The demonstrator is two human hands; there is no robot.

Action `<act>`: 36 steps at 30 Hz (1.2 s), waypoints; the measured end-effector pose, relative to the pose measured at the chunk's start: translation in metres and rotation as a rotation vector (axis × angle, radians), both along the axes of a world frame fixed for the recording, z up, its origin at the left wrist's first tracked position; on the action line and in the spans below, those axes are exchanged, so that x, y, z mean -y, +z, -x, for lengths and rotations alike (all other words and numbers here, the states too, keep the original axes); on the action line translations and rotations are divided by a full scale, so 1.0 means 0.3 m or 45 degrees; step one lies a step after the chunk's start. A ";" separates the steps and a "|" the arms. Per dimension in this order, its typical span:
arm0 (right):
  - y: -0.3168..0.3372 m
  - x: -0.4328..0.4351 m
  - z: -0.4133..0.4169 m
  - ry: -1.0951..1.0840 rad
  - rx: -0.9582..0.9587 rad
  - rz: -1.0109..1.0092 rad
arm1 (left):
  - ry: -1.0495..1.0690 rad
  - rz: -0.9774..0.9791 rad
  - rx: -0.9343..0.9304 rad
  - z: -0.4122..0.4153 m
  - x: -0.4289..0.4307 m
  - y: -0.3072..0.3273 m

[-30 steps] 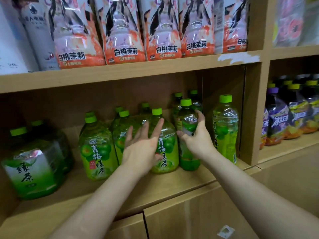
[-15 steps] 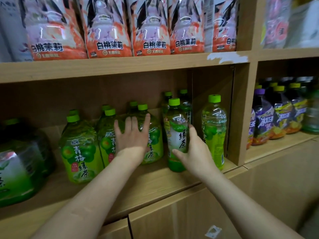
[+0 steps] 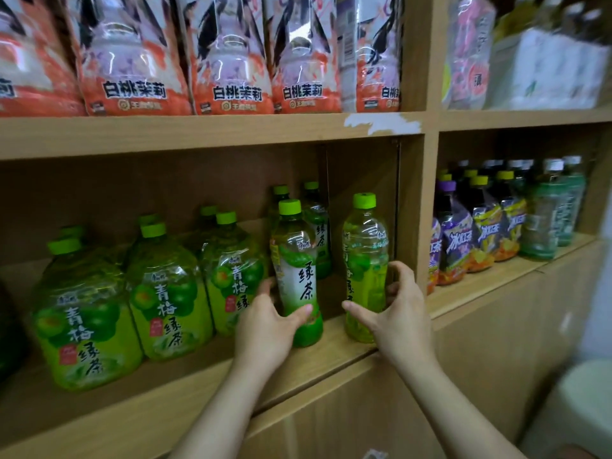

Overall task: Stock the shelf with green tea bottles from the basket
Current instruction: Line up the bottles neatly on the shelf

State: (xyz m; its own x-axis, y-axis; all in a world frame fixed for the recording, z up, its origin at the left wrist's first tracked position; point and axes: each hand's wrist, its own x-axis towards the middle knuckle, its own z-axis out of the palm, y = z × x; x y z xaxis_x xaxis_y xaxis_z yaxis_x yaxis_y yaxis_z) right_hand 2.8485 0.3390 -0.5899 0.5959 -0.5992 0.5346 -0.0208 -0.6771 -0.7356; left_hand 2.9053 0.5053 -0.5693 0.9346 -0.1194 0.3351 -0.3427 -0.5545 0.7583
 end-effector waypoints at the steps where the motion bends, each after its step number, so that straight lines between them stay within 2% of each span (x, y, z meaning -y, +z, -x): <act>1: 0.003 -0.005 -0.017 -0.011 0.020 -0.004 | 0.038 -0.031 0.030 -0.008 0.002 -0.002; 4: -0.015 0.017 -0.055 0.063 0.063 -0.149 | 0.111 -0.120 0.116 -0.020 0.006 -0.006; 7: -0.021 0.070 -0.072 0.468 0.044 -0.498 | 0.124 -0.157 0.125 -0.041 0.023 -0.005; 9: -0.007 0.088 -0.080 0.664 -0.040 -0.556 | 0.115 -0.161 0.098 -0.064 0.050 -0.009; 11: -0.004 0.085 -0.090 0.567 -0.121 -0.327 | 0.109 -0.189 0.095 -0.080 0.082 -0.016; 13: -0.009 0.056 -0.086 0.284 -0.172 -0.048 | 0.114 -0.224 0.114 -0.090 0.103 -0.026; 16: -0.001 0.008 -0.080 0.028 -0.113 0.077 | 0.132 -0.253 0.156 -0.105 0.113 -0.041; 26: 0.053 0.026 -0.227 0.082 -0.275 -0.007 | 0.081 -0.313 0.400 -0.143 0.159 -0.041; 30: 0.062 0.028 -0.286 0.076 -0.296 -0.002 | 0.064 -0.379 0.362 -0.195 0.187 -0.012; 36: 0.072 0.036 -0.376 0.112 -0.355 -0.028 | 0.173 -0.400 0.353 -0.253 0.227 -0.001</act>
State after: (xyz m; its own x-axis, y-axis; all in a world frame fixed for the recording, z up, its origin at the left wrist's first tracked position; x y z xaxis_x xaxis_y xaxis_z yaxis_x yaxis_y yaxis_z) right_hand 2.9614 0.3282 -0.5683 0.7685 -0.5481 0.3302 -0.1660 -0.6691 -0.7244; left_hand 2.9812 0.4372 -0.5696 0.8288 -0.1378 0.5424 -0.4175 -0.7976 0.4353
